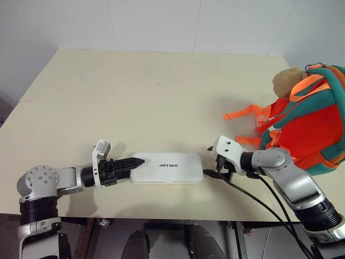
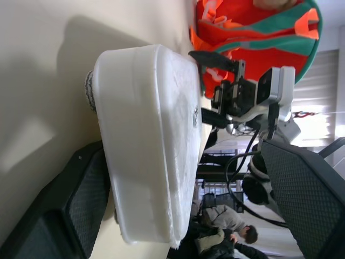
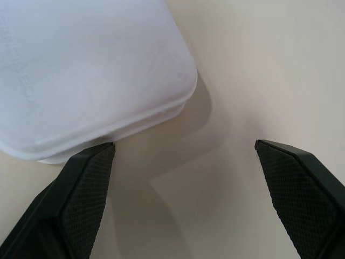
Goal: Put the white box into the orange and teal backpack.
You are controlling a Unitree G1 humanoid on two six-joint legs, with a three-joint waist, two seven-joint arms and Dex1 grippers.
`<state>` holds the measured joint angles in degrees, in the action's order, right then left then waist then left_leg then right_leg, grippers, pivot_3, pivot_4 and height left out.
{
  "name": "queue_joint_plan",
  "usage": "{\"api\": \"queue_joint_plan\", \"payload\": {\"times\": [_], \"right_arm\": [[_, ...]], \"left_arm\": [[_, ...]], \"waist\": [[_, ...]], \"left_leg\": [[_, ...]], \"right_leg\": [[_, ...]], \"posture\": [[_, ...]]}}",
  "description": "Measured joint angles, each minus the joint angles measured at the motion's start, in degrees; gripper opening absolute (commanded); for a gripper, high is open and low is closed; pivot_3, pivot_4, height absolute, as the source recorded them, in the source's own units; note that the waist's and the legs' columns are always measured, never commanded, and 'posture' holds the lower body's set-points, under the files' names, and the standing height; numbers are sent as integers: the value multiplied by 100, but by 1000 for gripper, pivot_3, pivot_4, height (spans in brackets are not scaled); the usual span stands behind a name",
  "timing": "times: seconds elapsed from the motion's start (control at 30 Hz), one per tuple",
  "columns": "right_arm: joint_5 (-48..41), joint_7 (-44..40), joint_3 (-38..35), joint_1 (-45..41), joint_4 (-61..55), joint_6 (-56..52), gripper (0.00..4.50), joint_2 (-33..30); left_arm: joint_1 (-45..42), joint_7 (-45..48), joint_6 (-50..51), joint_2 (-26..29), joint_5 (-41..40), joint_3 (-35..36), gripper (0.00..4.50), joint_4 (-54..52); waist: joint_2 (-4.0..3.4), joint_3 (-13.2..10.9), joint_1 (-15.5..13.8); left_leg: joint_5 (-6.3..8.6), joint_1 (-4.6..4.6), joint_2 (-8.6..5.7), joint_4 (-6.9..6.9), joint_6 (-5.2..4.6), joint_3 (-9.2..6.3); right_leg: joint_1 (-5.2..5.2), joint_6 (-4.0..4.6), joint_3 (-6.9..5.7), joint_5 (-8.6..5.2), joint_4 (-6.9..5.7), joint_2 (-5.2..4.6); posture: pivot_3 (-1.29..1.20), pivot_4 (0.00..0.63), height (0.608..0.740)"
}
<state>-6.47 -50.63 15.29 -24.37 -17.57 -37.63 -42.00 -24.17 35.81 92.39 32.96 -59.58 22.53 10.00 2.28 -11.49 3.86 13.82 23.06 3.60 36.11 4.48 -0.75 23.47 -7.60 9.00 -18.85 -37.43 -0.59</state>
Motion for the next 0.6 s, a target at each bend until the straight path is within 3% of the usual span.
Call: {"api": "queue_joint_plan", "payload": {"times": [0.37, 0.47, 0.6], "right_arm": [[3, 0, 1, -12, 6, 0, 4437, 0], [9, 0, 1, -36, 11, 0, 4500, 0], [9, 0, 1, -56, 12, 0, 4500, 0]], "left_arm": [[-277, 240, -136, 123, 214, -310, 4500, 266], [-361, 333, -195, 157, 316, -486, 3907, 330], [-403, 379, -253, 159, 466, -701, 2589, 395]], "waist": [[0, 0, 3], [0, 0, -6], [0, 0, -6]], "left_leg": [[0, 0, 0, -3, 0, -2], [0, 0, 0, -3, 1, -2], [1, 3, 0, -9, 1, -2]], "right_leg": [[1, 0, -2, 0, 1, 0], [1, 1, -2, 0, 2, 0], [4, 1, -2, -1, 4, 0]], "posture": [[0, 150, 740], [0, 150, 740], [0, 150, 740]]}}
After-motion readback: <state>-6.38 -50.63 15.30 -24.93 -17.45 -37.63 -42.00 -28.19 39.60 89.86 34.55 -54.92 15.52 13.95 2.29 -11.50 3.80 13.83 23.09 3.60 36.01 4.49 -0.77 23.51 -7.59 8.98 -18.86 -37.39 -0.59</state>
